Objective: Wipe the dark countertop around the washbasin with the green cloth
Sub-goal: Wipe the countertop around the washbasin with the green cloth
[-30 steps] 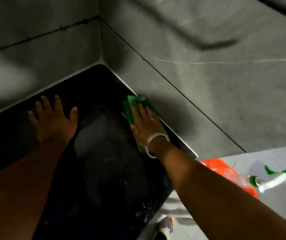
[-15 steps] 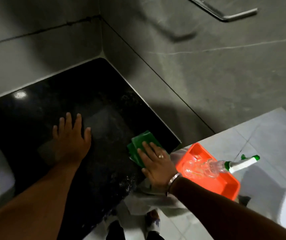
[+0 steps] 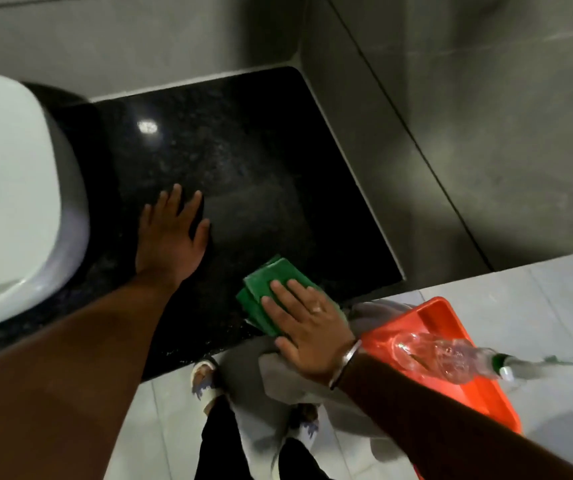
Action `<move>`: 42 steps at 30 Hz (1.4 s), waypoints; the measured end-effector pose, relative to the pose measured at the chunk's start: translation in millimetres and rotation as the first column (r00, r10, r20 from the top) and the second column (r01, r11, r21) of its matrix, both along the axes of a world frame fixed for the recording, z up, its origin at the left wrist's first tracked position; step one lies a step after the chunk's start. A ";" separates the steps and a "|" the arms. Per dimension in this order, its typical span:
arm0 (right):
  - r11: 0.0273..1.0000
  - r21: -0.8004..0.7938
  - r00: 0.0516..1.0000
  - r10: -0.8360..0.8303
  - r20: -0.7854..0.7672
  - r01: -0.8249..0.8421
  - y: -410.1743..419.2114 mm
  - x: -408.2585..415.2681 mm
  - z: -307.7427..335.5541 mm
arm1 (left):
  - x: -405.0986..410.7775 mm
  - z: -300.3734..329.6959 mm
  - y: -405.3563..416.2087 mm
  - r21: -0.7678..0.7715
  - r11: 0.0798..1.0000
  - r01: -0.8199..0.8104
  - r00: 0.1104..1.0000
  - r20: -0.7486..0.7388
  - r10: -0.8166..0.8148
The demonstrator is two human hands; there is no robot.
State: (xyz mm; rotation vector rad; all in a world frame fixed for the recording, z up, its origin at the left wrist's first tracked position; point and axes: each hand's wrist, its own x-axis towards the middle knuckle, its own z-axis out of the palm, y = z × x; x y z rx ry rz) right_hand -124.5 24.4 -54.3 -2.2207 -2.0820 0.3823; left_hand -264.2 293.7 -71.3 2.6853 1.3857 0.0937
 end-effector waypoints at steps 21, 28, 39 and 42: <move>0.844 0.029 0.840 -0.536 0.083 0.535 14.6 12.8 6.8 | -1.8 -3.7 2.4 0.002 0.999 0.046 0.998 0.036 -0.046; 0.928 0.028 0.929 -0.370 -0.005 0.370 38.0 -147.7 -3.3 | -3.5 -4.1 4.6 -0.058 0.996 0.067 0.996 0.070 -0.063; 0.749 0.029 0.746 -0.663 0.063 0.662 31.9 -41.5 6.3 | -1.3 -8.5 6.8 -0.065 0.997 0.045 0.998 0.056 -0.042; 0.915 0.008 0.915 -0.404 -0.021 0.404 43.2 -146.1 -4.1 | -4.9 0.5 11.6 -0.151 0.986 0.070 0.997 0.044 -0.064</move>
